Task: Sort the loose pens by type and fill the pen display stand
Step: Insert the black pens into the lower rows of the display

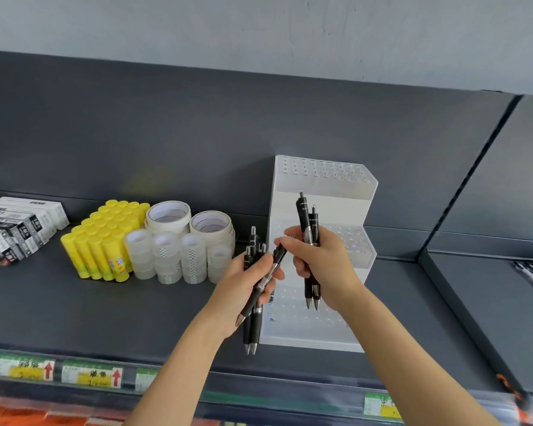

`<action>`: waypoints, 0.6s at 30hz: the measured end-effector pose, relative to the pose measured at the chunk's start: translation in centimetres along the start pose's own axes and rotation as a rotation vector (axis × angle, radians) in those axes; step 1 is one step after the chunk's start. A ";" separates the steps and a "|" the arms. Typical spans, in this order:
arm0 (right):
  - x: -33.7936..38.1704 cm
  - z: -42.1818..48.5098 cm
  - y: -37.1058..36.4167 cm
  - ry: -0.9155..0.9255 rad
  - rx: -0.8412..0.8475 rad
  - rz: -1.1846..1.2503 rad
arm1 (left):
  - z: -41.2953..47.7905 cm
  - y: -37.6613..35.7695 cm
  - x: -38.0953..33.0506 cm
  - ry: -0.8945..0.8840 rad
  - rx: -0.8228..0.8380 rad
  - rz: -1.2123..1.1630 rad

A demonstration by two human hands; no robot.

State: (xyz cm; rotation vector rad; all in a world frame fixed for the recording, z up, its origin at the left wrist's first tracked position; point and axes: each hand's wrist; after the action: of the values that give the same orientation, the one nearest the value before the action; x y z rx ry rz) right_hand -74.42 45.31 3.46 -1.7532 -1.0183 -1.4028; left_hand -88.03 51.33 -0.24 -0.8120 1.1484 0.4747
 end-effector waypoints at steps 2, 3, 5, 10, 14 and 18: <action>0.1 0.0 0.3 0.013 -0.026 -0.003 | 0.1 -0.3 -0.1 -0.011 -0.014 0.057; 0.2 -0.1 0.6 0.025 -0.051 0.008 | 0.2 -0.4 0.0 -0.009 -0.053 0.085; 0.7 -0.1 1.2 0.063 -0.114 0.050 | 0.5 0.1 0.3 0.002 -0.171 0.137; 1.9 0.6 2.2 0.177 -0.339 -0.108 | 0.9 2.0 1.2 0.022 -0.301 0.177; 1.4 0.6 1.7 0.213 -0.460 -0.410 | 1.0 2.4 1.7 0.032 -0.324 0.169; 0.2 1.2 1.0 0.252 -0.418 -0.491 | 0.8 2.9 1.9 0.028 -0.338 0.152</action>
State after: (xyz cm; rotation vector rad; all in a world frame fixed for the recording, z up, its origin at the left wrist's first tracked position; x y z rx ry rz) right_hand -72.96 45.92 3.37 -1.5996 -1.1182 -2.2178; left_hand -88.90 53.70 -2.81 -1.0279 1.1770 0.8010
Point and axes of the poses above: each hand's wrist, its own z-axis towards the middle knuckle, its own y-axis out of the back of the hand, x = y × z, and after that the axes turned 15 degrees about -y, right-handed
